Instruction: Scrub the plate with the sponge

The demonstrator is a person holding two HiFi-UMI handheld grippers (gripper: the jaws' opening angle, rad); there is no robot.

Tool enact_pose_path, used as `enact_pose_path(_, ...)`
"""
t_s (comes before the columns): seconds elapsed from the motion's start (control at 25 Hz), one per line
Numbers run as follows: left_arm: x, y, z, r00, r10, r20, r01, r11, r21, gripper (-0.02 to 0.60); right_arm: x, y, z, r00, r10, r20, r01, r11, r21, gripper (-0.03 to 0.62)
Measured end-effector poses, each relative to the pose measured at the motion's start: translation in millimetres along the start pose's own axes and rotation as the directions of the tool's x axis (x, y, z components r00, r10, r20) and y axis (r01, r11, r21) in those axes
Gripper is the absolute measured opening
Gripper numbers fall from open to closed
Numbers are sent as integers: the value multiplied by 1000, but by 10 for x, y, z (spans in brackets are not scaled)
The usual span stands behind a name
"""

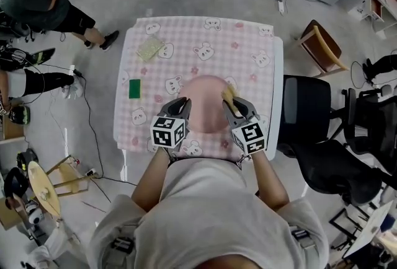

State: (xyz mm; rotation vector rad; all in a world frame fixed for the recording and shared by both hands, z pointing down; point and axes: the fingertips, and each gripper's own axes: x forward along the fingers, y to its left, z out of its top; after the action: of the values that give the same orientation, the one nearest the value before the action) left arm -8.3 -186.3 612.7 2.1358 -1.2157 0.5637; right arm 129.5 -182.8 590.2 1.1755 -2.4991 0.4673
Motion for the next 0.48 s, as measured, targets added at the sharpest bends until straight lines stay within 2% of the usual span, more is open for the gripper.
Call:
enact_pose_path(0.28,244,470,-294,993,30,-114,-30,1000,1,69,339,117,-163,994,29,-103,-35,998,-56,66)
enact_pose_path(0.48,342,573,-666,975,2,-220,-16,998,-61,75,414,237,-421,980,59,-191,-66,997,-34,66)
